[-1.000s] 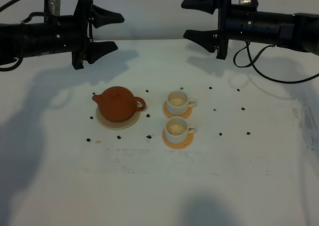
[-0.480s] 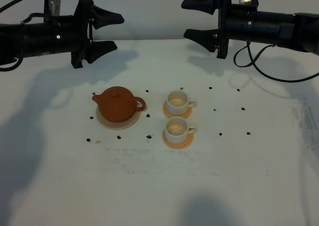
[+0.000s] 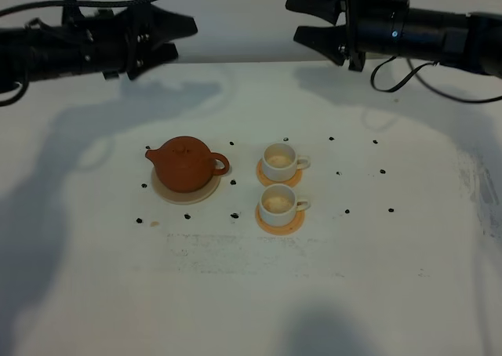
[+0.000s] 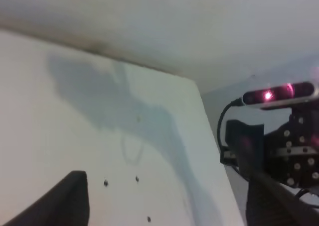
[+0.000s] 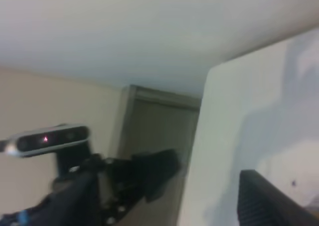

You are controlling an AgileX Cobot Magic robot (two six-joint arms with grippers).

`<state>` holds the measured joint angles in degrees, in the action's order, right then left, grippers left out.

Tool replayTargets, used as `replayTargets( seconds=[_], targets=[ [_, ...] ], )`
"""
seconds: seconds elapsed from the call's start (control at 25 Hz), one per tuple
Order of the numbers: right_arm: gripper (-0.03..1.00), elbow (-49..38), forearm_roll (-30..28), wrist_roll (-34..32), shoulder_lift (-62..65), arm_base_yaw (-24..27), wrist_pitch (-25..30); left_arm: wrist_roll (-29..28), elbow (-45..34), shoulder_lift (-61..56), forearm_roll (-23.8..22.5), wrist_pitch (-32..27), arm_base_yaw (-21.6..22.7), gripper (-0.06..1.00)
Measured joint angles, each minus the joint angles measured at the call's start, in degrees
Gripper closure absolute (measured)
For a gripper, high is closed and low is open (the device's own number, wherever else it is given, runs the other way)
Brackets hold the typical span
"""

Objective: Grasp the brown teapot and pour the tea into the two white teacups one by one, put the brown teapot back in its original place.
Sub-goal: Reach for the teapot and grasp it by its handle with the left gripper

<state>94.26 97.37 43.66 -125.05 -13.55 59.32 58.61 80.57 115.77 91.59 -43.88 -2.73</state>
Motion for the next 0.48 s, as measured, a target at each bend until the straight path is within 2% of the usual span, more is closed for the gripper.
replayTargets(
  seconds=[0.12,0.2,0.36,0.48],
  targets=[
    [0.41,0.0,-4.0,0.5,2.5,0.0,-2.5,1.3,0.0,-2.4,-0.9,0.5,0.0,0.33],
    [0.41,0.0,-7.9,0.6,4.3,0.0,-4.5,2.0,0.0,-4.3,-3.6,1.8,0.0,0.34],
    [0.41,0.0,-17.0,-0.4,7.5,0.0,-8.8,2.4,0.0,-8.7,-13.1,4.4,0.0,0.34],
    [0.41,0.0,-23.6,-2.2,9.6,0.0,-10.9,0.0,0.0,-12.8,-20.9,6.4,0.0,0.34]
  ],
)
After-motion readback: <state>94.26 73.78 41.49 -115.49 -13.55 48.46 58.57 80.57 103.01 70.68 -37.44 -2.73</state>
